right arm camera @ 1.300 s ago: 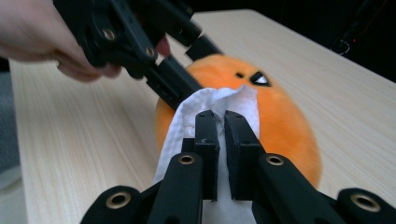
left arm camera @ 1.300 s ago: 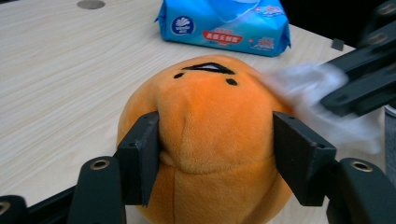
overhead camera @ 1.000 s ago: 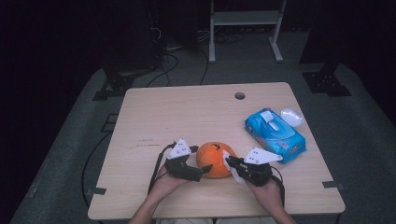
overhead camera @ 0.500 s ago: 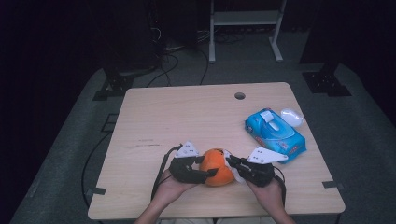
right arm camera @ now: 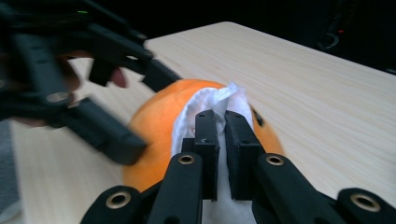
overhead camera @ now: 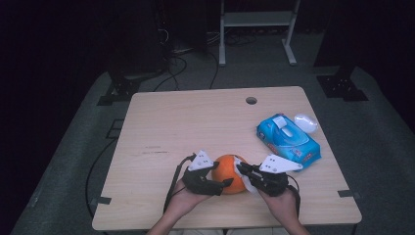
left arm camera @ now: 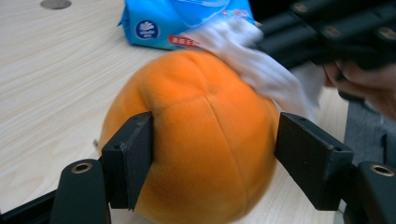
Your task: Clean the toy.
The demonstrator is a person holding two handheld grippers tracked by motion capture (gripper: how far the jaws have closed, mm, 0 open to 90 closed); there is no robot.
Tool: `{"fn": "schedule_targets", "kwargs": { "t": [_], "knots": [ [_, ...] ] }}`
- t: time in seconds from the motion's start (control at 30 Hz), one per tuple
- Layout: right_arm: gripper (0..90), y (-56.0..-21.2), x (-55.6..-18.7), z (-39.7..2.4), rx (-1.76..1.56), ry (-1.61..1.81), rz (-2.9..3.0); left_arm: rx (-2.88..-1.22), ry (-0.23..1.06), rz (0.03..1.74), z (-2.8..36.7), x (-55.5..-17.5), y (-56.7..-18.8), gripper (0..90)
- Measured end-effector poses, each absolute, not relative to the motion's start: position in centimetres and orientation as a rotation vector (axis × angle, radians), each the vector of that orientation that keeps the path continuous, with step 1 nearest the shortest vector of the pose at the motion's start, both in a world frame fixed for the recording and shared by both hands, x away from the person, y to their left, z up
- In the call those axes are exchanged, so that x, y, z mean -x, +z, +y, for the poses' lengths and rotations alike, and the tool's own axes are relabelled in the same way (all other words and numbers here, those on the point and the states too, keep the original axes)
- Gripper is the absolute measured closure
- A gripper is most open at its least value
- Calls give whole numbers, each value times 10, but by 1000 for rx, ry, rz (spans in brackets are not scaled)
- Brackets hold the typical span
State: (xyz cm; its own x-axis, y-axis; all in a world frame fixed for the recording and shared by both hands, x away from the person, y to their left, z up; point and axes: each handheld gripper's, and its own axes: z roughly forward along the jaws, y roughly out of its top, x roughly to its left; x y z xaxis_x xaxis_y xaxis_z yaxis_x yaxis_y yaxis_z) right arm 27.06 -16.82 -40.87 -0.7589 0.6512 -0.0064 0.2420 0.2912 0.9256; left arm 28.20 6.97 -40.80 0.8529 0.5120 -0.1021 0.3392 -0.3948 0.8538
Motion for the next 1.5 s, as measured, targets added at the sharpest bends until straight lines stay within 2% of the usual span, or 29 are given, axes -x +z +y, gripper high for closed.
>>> {"fn": "schedule_targets", "kwargs": {
  "t": [0.2,0.37,0.43,0.6,0.73,0.83,0.9,0.97,1.07,1.13,1.5],
  "knots": [
    [834,-410,-278,-184,-864,1459,2156,-2018,216,521,67,-280,-407,273],
    [834,-410,-278,-184,-858,1469,2161,-1979,341,476,72,-291,-413,186],
    [834,-411,-278,-184,-856,1469,2161,-1962,327,467,73,-294,-417,165],
    [833,-412,-281,-186,-879,1469,2155,-2010,263,401,68,-289,-417,236],
    [832,-414,-285,-193,-910,1478,2145,-2019,282,368,68,-287,-415,245],
    [833,-414,-284,-191,-899,1484,2152,-1999,336,412,67,-293,-420,139],
    [833,-414,-284,-189,-882,1485,2162,-1997,293,423,67,-297,-426,104],
    [833,-414,-284,-188,-882,1488,2167,-1984,248,426,68,-299,-430,162],
    [833,-413,-283,-188,-885,1497,2164,-2017,252,430,70,-297,-424,368],
    [833,-409,-278,-186,-864,1497,2158,-2028,246,435,72,-295,-420,433],
    [834,-393,-254,-162,-668,1493,2195,-2031,154,513,77,-292,-413,457]
  ]
}}
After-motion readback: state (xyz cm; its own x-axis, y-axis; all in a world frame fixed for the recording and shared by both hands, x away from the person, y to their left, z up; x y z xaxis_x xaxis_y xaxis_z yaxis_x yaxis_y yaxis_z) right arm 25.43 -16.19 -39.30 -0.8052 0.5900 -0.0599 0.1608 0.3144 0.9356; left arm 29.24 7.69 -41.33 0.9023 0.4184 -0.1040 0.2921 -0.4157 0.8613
